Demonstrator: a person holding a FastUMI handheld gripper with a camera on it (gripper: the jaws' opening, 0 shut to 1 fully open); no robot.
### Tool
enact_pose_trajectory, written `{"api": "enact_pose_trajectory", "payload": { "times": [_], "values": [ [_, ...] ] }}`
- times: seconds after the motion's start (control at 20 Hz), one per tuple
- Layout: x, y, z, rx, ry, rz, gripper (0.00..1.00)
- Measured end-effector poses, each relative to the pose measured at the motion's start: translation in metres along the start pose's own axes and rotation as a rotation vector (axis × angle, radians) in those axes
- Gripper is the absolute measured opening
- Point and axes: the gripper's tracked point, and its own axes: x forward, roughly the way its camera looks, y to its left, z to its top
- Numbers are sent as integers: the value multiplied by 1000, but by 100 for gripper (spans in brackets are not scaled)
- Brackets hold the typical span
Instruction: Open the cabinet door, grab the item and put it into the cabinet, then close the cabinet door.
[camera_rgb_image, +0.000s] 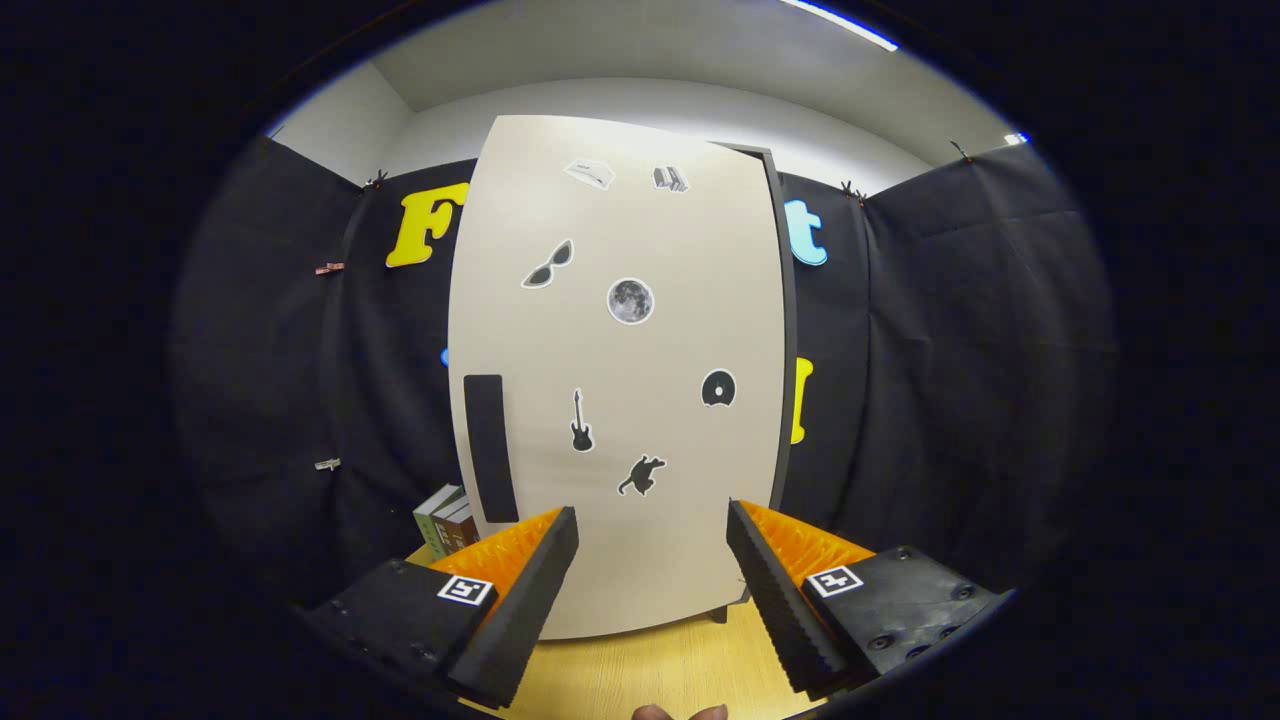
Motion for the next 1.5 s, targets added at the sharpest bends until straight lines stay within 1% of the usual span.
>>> {"api": "enact_pose_trajectory", "payload": {
  "times": [0.35,1.5],
  "values": [
    [4,-8,-3,8,4,-7,98],
    [15,-6,-4,17,-1,-3,98]
  ]
}}
